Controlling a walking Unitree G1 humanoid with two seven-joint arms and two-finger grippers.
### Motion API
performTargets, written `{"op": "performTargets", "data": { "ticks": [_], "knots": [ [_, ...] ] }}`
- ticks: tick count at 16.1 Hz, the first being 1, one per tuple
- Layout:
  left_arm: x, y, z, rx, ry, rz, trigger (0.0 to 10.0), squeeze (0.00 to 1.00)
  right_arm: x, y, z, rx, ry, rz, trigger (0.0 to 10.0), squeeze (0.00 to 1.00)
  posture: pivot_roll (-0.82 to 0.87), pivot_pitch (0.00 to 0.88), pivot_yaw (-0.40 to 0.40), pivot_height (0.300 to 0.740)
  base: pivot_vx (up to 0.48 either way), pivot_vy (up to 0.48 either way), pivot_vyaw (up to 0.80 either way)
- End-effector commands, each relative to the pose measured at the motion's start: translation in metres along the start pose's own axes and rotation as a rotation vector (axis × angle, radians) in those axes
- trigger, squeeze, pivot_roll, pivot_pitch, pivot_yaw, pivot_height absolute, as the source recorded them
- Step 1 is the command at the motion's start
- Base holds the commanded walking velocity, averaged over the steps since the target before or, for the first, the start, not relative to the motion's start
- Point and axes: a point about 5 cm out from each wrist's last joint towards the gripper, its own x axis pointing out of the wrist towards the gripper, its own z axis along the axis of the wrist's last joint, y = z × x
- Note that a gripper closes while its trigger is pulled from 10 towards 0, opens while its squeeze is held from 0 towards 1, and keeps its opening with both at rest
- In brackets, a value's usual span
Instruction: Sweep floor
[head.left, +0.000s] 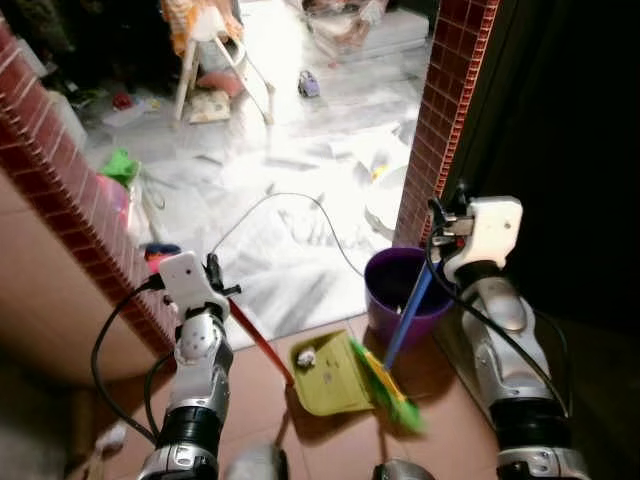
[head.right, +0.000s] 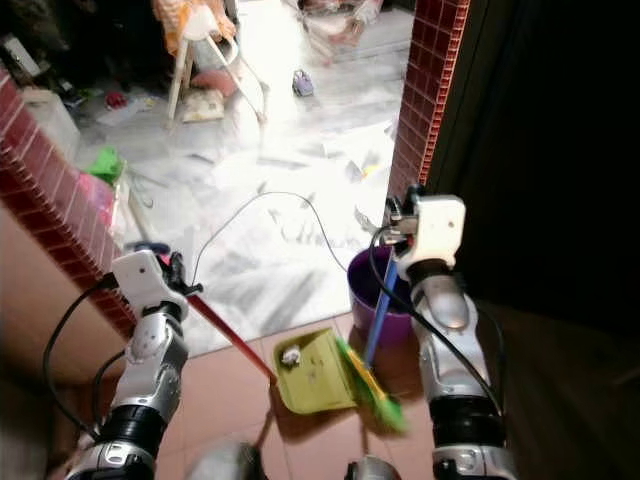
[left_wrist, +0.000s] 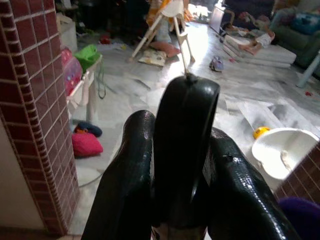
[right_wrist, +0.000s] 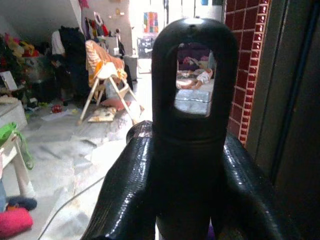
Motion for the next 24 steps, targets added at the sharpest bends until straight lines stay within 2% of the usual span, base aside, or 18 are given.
{"op": "performTargets", "data": {
  "ticks": [1,2,3,4,5,7,8,10,12,14,17,19,21,23,24],
  "knots": [
    [-0.001,0.002,-0.008,0.02,0.051,0.006,10.0,0.0,0.003,0.006,-0.002,-0.004,0.018,-0.001,10.0,0.0,-0.11,0.0,0.047,0.74,-0.247,0.0,0.0],
    [-0.001,0.002,-0.008,0.018,0.05,0.009,10.0,0.0,0.003,0.005,-0.002,-0.041,0.016,-0.008,10.0,0.0,-0.11,0.0,0.048,0.74,0.0,0.0,0.0],
    [-0.001,0.002,-0.008,0.02,0.053,0.02,10.0,0.0,0.004,0.002,-0.003,-0.125,0.006,0.001,10.0,0.0,-0.11,0.0,0.049,0.74,0.0,0.0,0.0],
    [-0.001,-0.003,-0.008,0.013,0.068,-0.021,10.0,0.0,0.001,-0.002,-0.009,-0.124,0.021,0.001,10.0,0.0,-0.12,0.0,0.051,0.74,0.0,0.0,0.0],
    [-0.001,-0.004,-0.004,0.053,0.049,-0.026,10.0,0.0,-0.002,-0.005,-0.014,-0.129,0.049,-0.004,10.0,0.0,-0.11,0.0,0.052,0.74,0.0,0.0,0.0],
    [-0.003,-0.005,0.007,0.047,0.0,-0.065,10.0,0.0,-0.013,-0.012,-0.026,-0.102,0.089,-0.033,10.0,0.0,-0.11,0.0,0.054,0.74,0.0,0.0,0.0],
    [-0.004,-0.002,0.011,0.035,0.007,-0.061,10.0,0.0,-0.017,-0.014,-0.032,-0.147,0.112,-0.044,10.0,0.0,-0.11,0.0,0.042,0.74,0.0,0.0,0.0],
    [-0.003,-0.004,0.022,0.017,-0.049,-0.08,10.0,0.0,-0.021,-0.011,-0.037,-0.104,0.112,-0.048,10.0,0.0,-0.1,0.0,0.028,0.74,0.0,0.0,0.0],
    [-0.002,-0.006,0.024,-0.109,-0.034,-0.041,10.0,0.0,-0.017,-0.005,-0.035,-0.093,0.098,-0.023,10.0,0.0,-0.1,0.0,0.023,0.74,0.0,0.0,0.0],
    [-0.001,-0.009,0.023,-0.231,0.027,-0.002,10.0,0.0,-0.013,-0.007,-0.033,-0.093,0.089,-0.027,10.0,0.0,-0.1,0.0,0.021,0.74,0.0,0.0,0.0],
    [0.0,-0.012,0.018,-0.281,0.082,0.024,10.0,0.0,-0.014,-0.012,-0.034,-0.1,0.087,-0.04,10.0,0.0,-0.1,0.0,0.024,0.74,0.0,0.0,0.0],
    [0.0,-0.025,0.015,-0.347,0.137,-0.004,10.0,0.0,-0.018,-0.017,-0.035,-0.112,0.086,-0.058,10.0,0.0,-0.11,0.0,0.038,0.74,0.0,0.0,0.0],
    [0.0,-0.037,0.02,-0.337,0.146,-0.022,10.0,0.0,-0.019,-0.018,-0.034,-0.116,0.078,-0.076,10.0,0.0,-0.12,0.0,0.052,0.74,0.0,0.0,0.0],
    [0.003,-0.052,0.032,-0.383,0.158,-0.085,10.0,0.0,-0.018,-0.018,-0.032,-0.11,0.063,-0.091,10.0,0.0,-0.13,0.0,0.068,0.74,0.0,0.0,0.0],
    [0.007,-0.057,0.051,-0.316,0.081,-0.13,10.0,0.0,-0.017,-0.017,-0.03,-0.105,0.054,-0.094,10.0,0.0,-0.12,0.0,0.074,0.74,0.0,0.0,0.0]
  ]
}}
